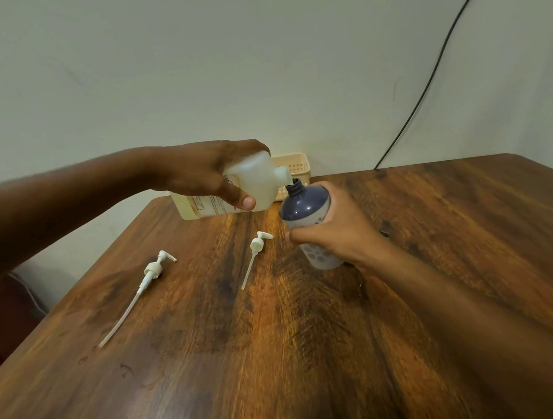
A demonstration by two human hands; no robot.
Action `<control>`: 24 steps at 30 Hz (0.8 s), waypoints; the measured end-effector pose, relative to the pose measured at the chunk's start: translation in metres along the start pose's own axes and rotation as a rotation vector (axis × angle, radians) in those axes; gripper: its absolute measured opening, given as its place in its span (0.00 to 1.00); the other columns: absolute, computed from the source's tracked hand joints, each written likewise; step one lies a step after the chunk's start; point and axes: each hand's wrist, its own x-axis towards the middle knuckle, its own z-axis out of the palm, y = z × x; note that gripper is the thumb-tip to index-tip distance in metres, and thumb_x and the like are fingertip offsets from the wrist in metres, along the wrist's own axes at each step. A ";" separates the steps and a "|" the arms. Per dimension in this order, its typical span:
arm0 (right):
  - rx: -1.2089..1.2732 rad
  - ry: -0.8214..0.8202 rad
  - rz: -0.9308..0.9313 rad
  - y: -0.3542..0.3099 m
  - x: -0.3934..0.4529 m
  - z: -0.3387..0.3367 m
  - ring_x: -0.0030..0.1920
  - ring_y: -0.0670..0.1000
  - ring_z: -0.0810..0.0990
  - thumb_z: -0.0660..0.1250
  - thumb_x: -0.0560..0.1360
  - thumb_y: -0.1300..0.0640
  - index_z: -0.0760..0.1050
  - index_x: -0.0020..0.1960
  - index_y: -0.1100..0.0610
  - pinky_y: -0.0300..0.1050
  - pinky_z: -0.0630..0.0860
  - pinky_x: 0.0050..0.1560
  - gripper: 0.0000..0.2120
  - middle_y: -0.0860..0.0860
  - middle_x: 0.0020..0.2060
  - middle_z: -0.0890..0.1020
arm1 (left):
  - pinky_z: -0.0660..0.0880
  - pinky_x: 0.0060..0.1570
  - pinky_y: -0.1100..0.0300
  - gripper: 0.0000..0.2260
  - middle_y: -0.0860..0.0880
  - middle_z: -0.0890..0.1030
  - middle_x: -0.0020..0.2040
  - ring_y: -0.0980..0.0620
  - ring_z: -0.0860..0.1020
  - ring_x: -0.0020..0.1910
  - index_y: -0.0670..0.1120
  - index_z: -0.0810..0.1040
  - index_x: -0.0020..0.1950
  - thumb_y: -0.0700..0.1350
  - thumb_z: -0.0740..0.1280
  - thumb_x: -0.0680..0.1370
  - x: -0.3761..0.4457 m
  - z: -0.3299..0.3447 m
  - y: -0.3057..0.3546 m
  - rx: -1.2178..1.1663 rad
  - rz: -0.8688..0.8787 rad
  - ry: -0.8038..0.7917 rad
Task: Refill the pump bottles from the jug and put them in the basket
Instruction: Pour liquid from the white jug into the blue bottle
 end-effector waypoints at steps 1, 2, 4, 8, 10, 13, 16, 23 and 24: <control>0.004 0.003 0.000 0.000 0.000 0.000 0.52 0.45 0.81 0.84 0.58 0.51 0.73 0.60 0.45 0.42 0.79 0.49 0.34 0.43 0.52 0.80 | 0.81 0.46 0.60 0.35 0.58 0.76 0.60 0.54 0.79 0.57 0.63 0.65 0.72 0.63 0.74 0.68 0.000 0.000 0.000 0.000 0.000 -0.003; 0.009 0.005 0.001 0.001 0.000 0.000 0.52 0.45 0.81 0.84 0.58 0.51 0.73 0.60 0.45 0.42 0.79 0.49 0.34 0.43 0.52 0.80 | 0.81 0.45 0.60 0.35 0.59 0.76 0.60 0.54 0.79 0.57 0.63 0.65 0.72 0.63 0.74 0.68 0.000 0.000 0.001 -0.001 0.001 -0.005; 0.010 0.003 0.006 0.001 0.000 0.001 0.51 0.46 0.81 0.83 0.57 0.51 0.73 0.60 0.45 0.42 0.78 0.48 0.34 0.43 0.51 0.81 | 0.82 0.45 0.59 0.35 0.59 0.76 0.60 0.54 0.79 0.57 0.63 0.65 0.71 0.65 0.74 0.67 -0.001 0.000 0.002 -0.004 0.001 -0.005; 0.003 -0.004 0.010 0.000 0.000 0.002 0.51 0.45 0.80 0.82 0.56 0.49 0.72 0.59 0.44 0.41 0.77 0.46 0.35 0.43 0.51 0.80 | 0.83 0.48 0.57 0.37 0.58 0.77 0.60 0.54 0.79 0.57 0.63 0.65 0.72 0.66 0.73 0.65 -0.003 -0.001 0.003 -0.004 -0.002 -0.007; 0.002 -0.005 0.012 -0.001 0.000 0.002 0.51 0.44 0.80 0.82 0.57 0.49 0.72 0.59 0.44 0.41 0.77 0.46 0.34 0.42 0.51 0.80 | 0.82 0.45 0.59 0.36 0.59 0.77 0.60 0.55 0.79 0.57 0.63 0.66 0.72 0.65 0.73 0.66 -0.003 -0.001 0.004 -0.003 -0.009 -0.009; -0.001 -0.001 0.017 -0.002 0.000 0.002 0.51 0.44 0.80 0.83 0.58 0.50 0.72 0.59 0.45 0.41 0.76 0.46 0.34 0.42 0.51 0.80 | 0.80 0.45 0.62 0.35 0.58 0.76 0.60 0.54 0.79 0.57 0.62 0.65 0.72 0.63 0.74 0.67 -0.003 -0.001 0.003 0.010 -0.020 0.000; 0.001 0.000 0.018 -0.002 0.000 0.002 0.50 0.44 0.80 0.84 0.59 0.51 0.72 0.59 0.44 0.40 0.76 0.45 0.33 0.42 0.51 0.80 | 0.79 0.44 0.63 0.36 0.58 0.76 0.60 0.54 0.79 0.57 0.61 0.65 0.73 0.62 0.73 0.68 -0.002 -0.001 0.003 0.011 -0.028 0.001; -0.018 0.009 0.014 -0.002 -0.002 0.006 0.51 0.45 0.80 0.84 0.59 0.51 0.72 0.60 0.45 0.41 0.76 0.46 0.34 0.43 0.52 0.80 | 0.77 0.44 0.63 0.36 0.57 0.76 0.60 0.53 0.78 0.57 0.61 0.64 0.73 0.62 0.73 0.68 -0.003 -0.001 0.005 0.036 -0.046 -0.010; -0.017 0.011 0.016 -0.002 -0.001 0.006 0.51 0.45 0.80 0.84 0.59 0.51 0.73 0.61 0.46 0.42 0.76 0.46 0.34 0.44 0.52 0.80 | 0.78 0.45 0.63 0.36 0.56 0.76 0.61 0.53 0.78 0.57 0.61 0.64 0.74 0.62 0.73 0.68 -0.003 -0.002 0.005 0.036 -0.047 -0.011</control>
